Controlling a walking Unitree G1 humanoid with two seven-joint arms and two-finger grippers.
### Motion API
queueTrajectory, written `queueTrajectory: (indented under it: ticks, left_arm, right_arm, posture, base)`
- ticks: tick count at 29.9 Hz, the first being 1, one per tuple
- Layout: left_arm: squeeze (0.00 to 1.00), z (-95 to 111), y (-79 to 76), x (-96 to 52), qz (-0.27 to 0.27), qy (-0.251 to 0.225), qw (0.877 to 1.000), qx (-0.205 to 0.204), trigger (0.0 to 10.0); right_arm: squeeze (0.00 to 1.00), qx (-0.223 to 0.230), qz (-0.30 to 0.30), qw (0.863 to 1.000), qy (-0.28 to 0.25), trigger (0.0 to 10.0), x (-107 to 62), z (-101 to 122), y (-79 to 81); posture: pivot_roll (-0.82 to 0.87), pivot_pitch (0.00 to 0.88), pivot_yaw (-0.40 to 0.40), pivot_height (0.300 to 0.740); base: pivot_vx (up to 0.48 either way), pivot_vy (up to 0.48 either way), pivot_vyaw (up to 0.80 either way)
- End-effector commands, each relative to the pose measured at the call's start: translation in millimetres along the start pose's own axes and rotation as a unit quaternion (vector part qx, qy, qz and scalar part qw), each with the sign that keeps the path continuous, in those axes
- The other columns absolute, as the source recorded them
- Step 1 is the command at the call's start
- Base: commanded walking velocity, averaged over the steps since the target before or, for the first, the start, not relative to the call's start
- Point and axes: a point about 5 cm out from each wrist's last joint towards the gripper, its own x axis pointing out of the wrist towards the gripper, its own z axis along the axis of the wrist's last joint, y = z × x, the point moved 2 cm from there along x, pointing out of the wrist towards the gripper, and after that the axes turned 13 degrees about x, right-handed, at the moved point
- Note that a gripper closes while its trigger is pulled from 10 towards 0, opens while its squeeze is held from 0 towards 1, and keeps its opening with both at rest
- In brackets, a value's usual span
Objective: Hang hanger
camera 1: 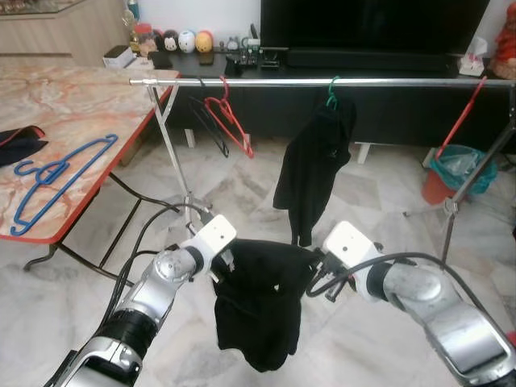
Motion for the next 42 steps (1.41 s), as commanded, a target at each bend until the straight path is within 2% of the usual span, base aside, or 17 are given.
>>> queueTrajectory:
  ticks: [1,3,9,10,22,25,26,27,28,30,32,34,35,37,42]
  left_arm:
    - [0.00,-8,12.9,-4.9,0.027,0.010,0.999,-0.023,0.0]
    - [0.00,0,8.9,-3.4,0.019,-0.016,0.998,-0.059,0.0]
    - [0.00,10,6.6,-0.9,0.015,-0.042,0.996,-0.074,0.0]
    - [0.00,12,7.2,-0.5,0.016,-0.046,0.996,-0.081,0.0]
    - [0.00,17,7.1,0.0,0.008,-0.060,0.993,-0.097,0.0]
    - [0.00,18,4.5,0.2,-0.004,-0.062,0.994,-0.089,0.0]
    - [0.00,18,3.8,0.3,-0.006,-0.062,0.994,-0.086,0.0]
    - [0.00,19,3.2,0.3,-0.008,-0.061,0.995,-0.084,0.0]
    - [0.00,19,3.0,0.4,-0.008,-0.061,0.994,-0.085,0.0]
    - [0.00,19,2.2,0.6,-0.011,-0.061,0.994,-0.086,0.0]
    - [0.00,19,2.1,0.6,-0.012,-0.061,0.994,-0.086,0.0]
    - [0.00,19,1.8,1.4,-0.015,-0.055,0.995,-0.087,0.0]
    - [0.00,19,1.8,1.4,-0.015,-0.055,0.995,-0.087,0.0]
    - [0.00,23,-2.0,3.3,-0.029,-0.053,0.994,-0.087,0.0]
    - [0.00,36,-2.6,5.4,-0.036,-0.057,0.993,-0.098,0.0]
  right_arm:
    - [0.00,0.001,-0.012,1.000,0.003,10.0,-2.5,-2,-4.4]
    - [0.00,0.004,-0.005,1.000,0.000,10.0,-2.0,-2,-2.2]
    - [0.00,-0.001,0.008,1.000,0.010,10.0,-1.1,-8,0.1]
    - [1.00,-0.001,0.009,1.000,0.010,10.0,-0.9,-8,0.5]
    - [1.00,0.005,0.008,1.000,0.007,10.0,-0.8,-12,-1.4]
    - [1.00,0.026,-0.010,0.999,-0.022,10.0,1.4,-3,-7.1]
    - [0.22,0.032,-0.006,0.999,-0.034,10.0,1.9,0,-6.2]
    - [0.22,0.038,-0.001,0.998,-0.046,10.0,2.2,3,-5.0]
    - [0.00,0.043,0.014,0.998,-0.053,10.0,1.8,6,-0.7]
    - [0.00,0.041,0.075,0.994,-0.075,10.0,-2.1,14,16.3]
    - [0.00,0.035,0.091,0.992,-0.083,10.0,-4.0,17,21.4]
    - [0.00,0.033,0.146,0.982,-0.115,10.0,-11.6,28,37.8]
    - [0.00,0.033,0.146,0.982,-0.115,10.0,-11.6,28,37.8]
    - [0.00,0.007,0.206,0.971,-0.117,10.0,-19.5,30,57.0]
    - [0.00,-0.001,0.223,0.968,-0.113,10.0,-20.7,28,63.8]
  posture:
    - [-0.03,0.032,0.011,0.740]
    - [-0.03,0.033,0.011,0.740]
    - [-0.03,0.033,0.008,0.740]
    - [-0.03,0.033,0.008,0.740]
    - [-0.03,0.031,0.009,0.740]
    - [-0.03,0.031,0.011,0.740]
    - [-0.03,0.031,0.010,0.740]
    - [-0.03,0.031,0.010,0.740]
    - [-0.03,0.032,0.011,0.740]
    - [-0.03,0.032,0.010,0.740]
    - [-0.03,0.032,0.010,0.740]
    - [-0.03,0.032,0.010,0.740]
    - [-0.03,0.032,0.010,0.740]
    - [-0.04,0.030,0.011,0.740]
    - [-0.03,0.026,0.010,0.740]
  base:
    - [0.000,0.000,0.00]
    - [0.000,0.000,0.00]
    - [0.000,0.000,0.00]
    - [0.000,0.000,0.00]
    - [0.000,0.000,0.00]
    - [0.000,0.000,0.00]
    - [0.000,0.000,0.00]
    - [0.000,0.000,0.00]
    - [0.000,0.000,0.00]
    - [0.000,0.000,0.00]
    - [0.000,0.000,0.00]
    - [0.000,0.000,0.00]
    - [0.000,0.000,0.00]
    - [0.000,0.000,0.00]
    - [0.000,0.000,0.00]
